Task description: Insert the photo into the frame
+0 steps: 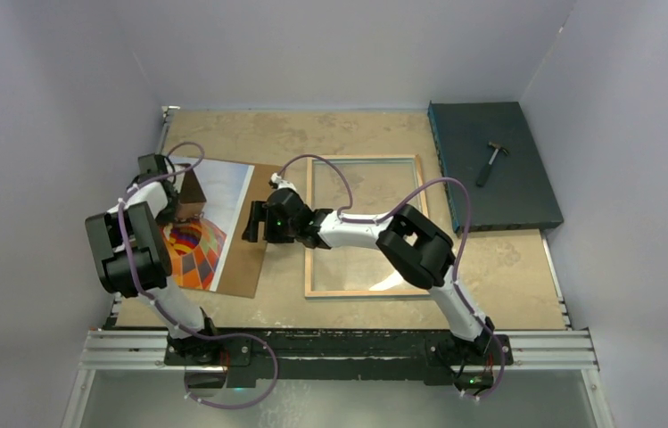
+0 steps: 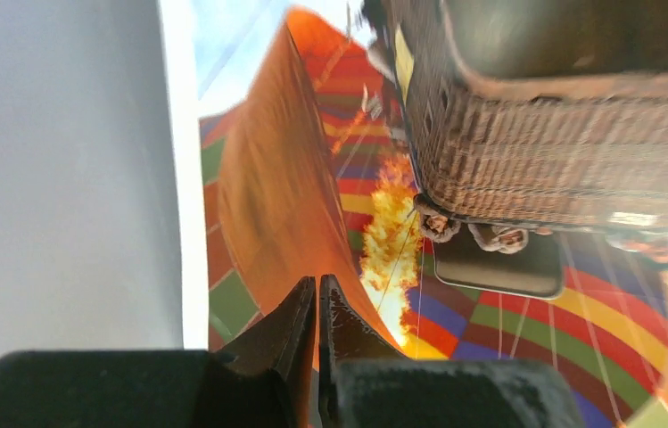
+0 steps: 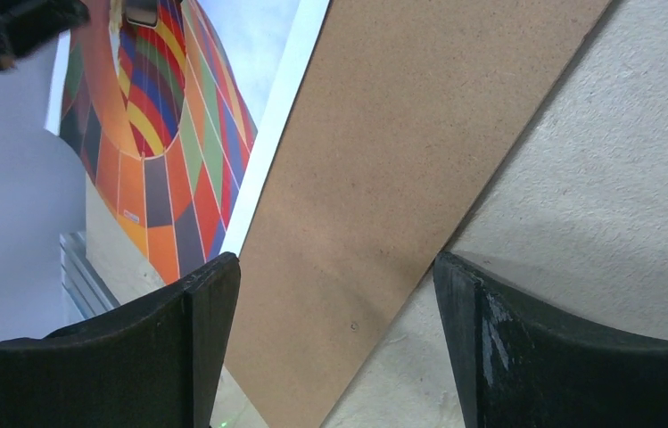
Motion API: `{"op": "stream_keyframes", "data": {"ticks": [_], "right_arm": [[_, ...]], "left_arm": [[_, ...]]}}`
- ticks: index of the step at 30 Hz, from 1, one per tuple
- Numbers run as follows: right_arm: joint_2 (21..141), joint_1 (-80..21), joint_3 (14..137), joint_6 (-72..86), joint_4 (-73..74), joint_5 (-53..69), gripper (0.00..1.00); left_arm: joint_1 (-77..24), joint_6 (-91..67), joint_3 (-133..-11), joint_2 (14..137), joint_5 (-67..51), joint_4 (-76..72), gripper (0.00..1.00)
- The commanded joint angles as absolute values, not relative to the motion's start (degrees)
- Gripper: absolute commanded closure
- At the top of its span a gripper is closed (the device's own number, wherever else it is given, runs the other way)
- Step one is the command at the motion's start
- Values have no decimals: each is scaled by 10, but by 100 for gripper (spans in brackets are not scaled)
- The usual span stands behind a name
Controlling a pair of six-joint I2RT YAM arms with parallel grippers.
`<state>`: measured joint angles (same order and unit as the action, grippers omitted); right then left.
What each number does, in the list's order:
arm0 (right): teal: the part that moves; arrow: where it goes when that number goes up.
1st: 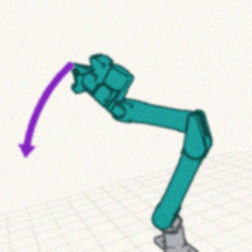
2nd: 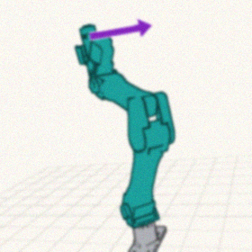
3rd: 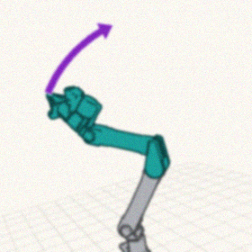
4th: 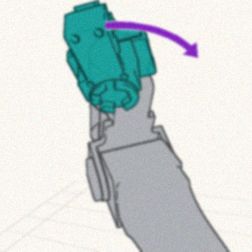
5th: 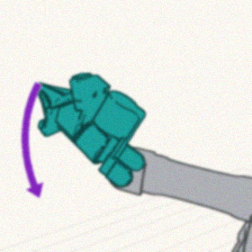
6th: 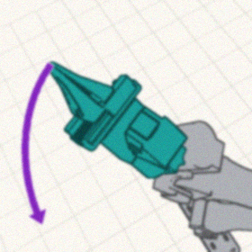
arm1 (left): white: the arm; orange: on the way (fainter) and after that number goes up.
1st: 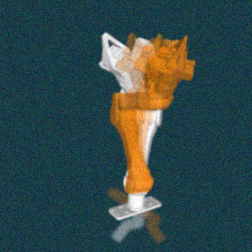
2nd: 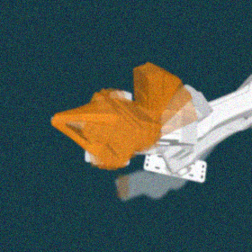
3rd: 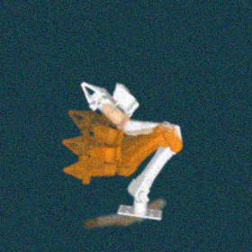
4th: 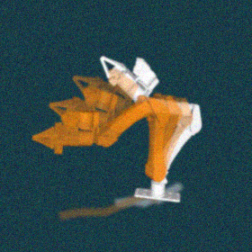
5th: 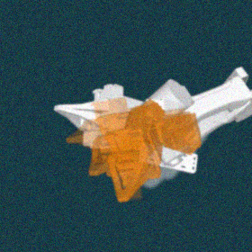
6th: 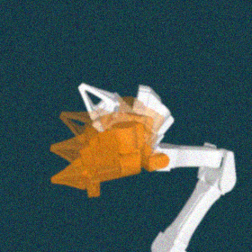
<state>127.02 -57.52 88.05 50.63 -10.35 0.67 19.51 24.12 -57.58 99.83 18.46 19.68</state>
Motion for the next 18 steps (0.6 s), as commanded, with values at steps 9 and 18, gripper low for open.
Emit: {"op": "stream_keyframes", "data": {"ticks": [9, 18], "right_arm": [[1253, -589, 902, 522, -82, -40, 19], [1221, -589, 851, 521, -110, -50, 19]], "left_arm": [[225, 292, -695, 1030, 329, 104, 87], [247, 339, -676, 1113, 416, -37, 89]]}}
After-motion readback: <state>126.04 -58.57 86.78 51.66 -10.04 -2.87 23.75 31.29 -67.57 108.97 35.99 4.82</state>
